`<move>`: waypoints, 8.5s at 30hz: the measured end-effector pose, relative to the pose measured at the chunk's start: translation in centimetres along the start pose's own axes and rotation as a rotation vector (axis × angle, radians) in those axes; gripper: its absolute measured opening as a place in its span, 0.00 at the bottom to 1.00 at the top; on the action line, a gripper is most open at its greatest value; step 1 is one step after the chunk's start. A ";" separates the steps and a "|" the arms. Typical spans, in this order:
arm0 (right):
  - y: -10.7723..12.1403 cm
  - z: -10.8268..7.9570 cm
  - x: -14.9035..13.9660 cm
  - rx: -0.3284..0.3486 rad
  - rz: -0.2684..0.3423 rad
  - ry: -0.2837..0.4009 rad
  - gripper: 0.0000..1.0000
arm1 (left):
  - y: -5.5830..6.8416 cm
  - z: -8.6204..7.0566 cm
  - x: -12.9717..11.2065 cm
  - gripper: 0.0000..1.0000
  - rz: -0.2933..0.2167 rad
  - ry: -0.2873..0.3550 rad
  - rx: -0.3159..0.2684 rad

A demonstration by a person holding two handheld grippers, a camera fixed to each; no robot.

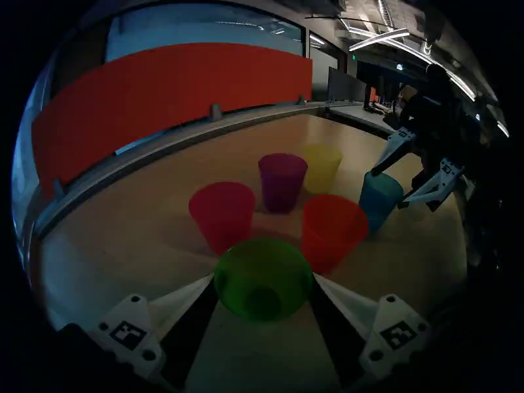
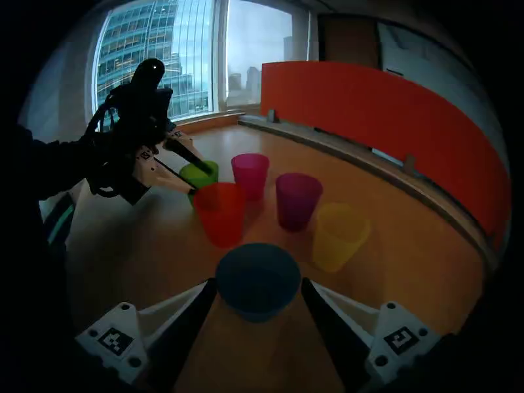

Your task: Pour water

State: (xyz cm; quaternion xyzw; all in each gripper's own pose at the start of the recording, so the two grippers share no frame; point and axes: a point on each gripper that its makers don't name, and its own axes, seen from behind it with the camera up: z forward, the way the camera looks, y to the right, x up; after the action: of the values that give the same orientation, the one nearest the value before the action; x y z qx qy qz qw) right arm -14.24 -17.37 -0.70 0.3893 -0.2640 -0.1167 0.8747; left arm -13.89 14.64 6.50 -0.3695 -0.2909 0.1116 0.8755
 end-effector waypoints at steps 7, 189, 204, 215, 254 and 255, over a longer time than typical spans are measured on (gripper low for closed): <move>-0.1 1.3 -0.9 0.008 -0.010 -0.018 1.00 | 0.1 0.0 0.0 0.88 -0.004 0.003 -0.001; -2.7 -9.8 32.4 -0.345 -1.041 0.451 0.90 | 14.6 -10.4 17.2 0.88 0.065 0.541 -0.140; -2.1 -10.3 33.0 -0.397 -1.115 0.448 0.90 | 15.0 -10.3 17.2 0.88 0.070 0.536 -0.139; -1.9 -10.9 33.8 -0.432 -1.170 0.450 0.90 | 15.2 -10.3 17.0 0.88 0.072 0.534 -0.139; -1.9 -11.7 35.4 -0.539 -1.405 0.434 0.90 | 14.9 -9.4 17.0 0.88 0.073 0.520 -0.140; -2.0 -11.7 35.4 -0.541 -1.411 0.433 0.90 | 14.8 -9.4 17.0 0.88 0.073 0.520 -0.140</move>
State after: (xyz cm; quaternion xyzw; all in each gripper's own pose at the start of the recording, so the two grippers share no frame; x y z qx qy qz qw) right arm 21.73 -25.98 4.50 0.2524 0.2597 -0.6265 0.6902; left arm 5.66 26.57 -2.02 -0.4555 -0.0498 0.0239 0.8885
